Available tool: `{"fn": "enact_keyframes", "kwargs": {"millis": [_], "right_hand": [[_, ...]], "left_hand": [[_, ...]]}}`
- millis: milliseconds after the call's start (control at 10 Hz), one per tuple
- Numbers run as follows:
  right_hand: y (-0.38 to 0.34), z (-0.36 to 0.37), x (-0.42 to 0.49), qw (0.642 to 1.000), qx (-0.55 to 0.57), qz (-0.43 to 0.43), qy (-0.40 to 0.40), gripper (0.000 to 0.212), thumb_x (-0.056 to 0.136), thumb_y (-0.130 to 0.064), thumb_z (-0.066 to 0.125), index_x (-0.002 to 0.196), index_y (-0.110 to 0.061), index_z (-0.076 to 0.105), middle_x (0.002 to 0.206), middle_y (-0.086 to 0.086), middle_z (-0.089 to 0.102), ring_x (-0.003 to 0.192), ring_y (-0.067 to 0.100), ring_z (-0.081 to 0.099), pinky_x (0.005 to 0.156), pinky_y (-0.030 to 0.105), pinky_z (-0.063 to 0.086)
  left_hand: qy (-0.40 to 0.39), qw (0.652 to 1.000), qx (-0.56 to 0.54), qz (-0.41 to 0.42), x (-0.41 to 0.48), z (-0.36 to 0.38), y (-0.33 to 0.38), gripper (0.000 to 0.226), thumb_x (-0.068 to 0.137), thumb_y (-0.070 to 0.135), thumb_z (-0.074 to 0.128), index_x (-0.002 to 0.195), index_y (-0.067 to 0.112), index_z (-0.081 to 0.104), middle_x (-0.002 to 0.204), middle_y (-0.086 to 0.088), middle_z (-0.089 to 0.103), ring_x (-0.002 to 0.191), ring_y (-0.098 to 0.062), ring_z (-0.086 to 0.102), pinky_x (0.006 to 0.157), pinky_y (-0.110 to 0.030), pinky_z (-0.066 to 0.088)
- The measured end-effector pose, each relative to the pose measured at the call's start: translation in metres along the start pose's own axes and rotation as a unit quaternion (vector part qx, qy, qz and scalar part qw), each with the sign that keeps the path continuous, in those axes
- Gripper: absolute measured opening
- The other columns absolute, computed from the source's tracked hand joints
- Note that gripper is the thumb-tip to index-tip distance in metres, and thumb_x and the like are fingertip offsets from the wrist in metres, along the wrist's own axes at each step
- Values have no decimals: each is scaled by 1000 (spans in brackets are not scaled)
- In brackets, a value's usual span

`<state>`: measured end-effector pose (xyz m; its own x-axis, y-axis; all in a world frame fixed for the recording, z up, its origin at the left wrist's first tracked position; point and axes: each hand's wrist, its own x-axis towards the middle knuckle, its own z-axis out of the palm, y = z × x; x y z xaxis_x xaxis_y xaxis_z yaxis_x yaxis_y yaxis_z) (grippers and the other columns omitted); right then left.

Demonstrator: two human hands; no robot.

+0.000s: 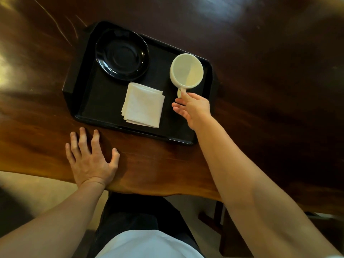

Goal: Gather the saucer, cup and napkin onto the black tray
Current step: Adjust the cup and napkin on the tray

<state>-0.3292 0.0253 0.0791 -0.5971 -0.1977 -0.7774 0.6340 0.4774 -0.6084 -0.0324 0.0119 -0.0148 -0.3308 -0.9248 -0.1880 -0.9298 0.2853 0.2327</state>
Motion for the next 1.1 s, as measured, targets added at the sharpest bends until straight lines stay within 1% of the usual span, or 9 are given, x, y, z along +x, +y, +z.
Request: {"fn": "enact_keyframes", "kwargs": {"millis": [100, 200, 300, 400, 600, 800, 900, 1000, 1100], "right_hand": [[6, 8, 4, 1000, 24, 2, -8, 34, 97, -18, 67, 126, 0, 62, 99, 15, 72, 77, 22, 76, 67, 30, 64], [7, 10, 7, 997, 71, 7, -3, 33, 95, -11, 69, 124, 3, 62, 96, 19, 73, 72, 20, 77, 69, 29, 64], [5, 10, 9, 994, 103, 8, 16, 36, 93, -8, 70, 126, 3, 60, 96, 20, 74, 72, 21, 77, 70, 29, 65], [-1, 8, 13, 994, 108, 9, 29, 35, 94, -9, 70, 125, 3, 61, 95, 19, 73, 75, 22, 77, 75, 31, 65], [-16, -2, 23, 993, 110, 18, 50, 35, 94, -10, 70, 125, 2, 61, 91, 18, 73, 73, 23, 77, 68, 30, 65], [-23, -12, 28, 990, 121, 22, 67, 34, 94, -12, 71, 123, 2, 62, 87, 16, 72, 70, 22, 77, 69, 30, 65], [-24, -15, 30, 989, 125, 20, 76, 36, 93, -13, 71, 126, 1, 63, 90, 16, 73, 69, 22, 78, 67, 29, 65], [-24, -17, 27, 990, 122, 24, 68, 38, 92, -15, 72, 126, 1, 64, 92, 15, 72, 72, 23, 78, 70, 32, 66], [-24, -23, 22, 992, 115, 29, 42, 48, 91, -18, 74, 133, -1, 58, 103, 19, 72, 78, 27, 78, 76, 35, 65]], "left_hand": [[3, 1000, -1, -1, -1, 0, 0, 78, 86, 58, 46, 152, 17, 34, 164, -18, 23, 154, -40, 14, 125, -54, 5], [2, 1000, 3, -2, 0, 0, 0, 78, 87, 58, 45, 152, 17, 33, 165, -18, 22, 155, -40, 13, 125, -54, 5], [0, 1000, 3, -2, 0, 0, 0, 78, 87, 57, 45, 152, 18, 33, 165, -18, 22, 155, -40, 13, 125, -54, 5], [0, 1000, -1, -3, -1, 0, 2, 78, 86, 57, 45, 152, 17, 33, 165, -18, 21, 155, -40, 13, 125, -54, 5], [6, 1000, -8, -1, -1, -2, 2, 78, 86, 56, 45, 152, 16, 33, 165, -18, 21, 155, -40, 13, 125, -55, 5], [6, 1000, -9, 0, -2, -2, 3, 79, 86, 57, 45, 152, 15, 33, 164, -19, 21, 154, -41, 13, 125, -54, 5], [3, 1000, -9, -2, -1, -3, 3, 79, 85, 56, 45, 152, 15, 33, 164, -19, 21, 154, -41, 13, 125, -54, 5], [5, 1000, -11, -1, -2, -3, 3, 79, 85, 56, 45, 152, 15, 33, 164, -19, 21, 154, -41, 13, 125, -54, 5], [2, 1000, -12, -3, -2, -3, 3, 80, 84, 56, 45, 152, 14, 33, 164, -19, 21, 154, -41, 12, 125, -55, 5]]}}
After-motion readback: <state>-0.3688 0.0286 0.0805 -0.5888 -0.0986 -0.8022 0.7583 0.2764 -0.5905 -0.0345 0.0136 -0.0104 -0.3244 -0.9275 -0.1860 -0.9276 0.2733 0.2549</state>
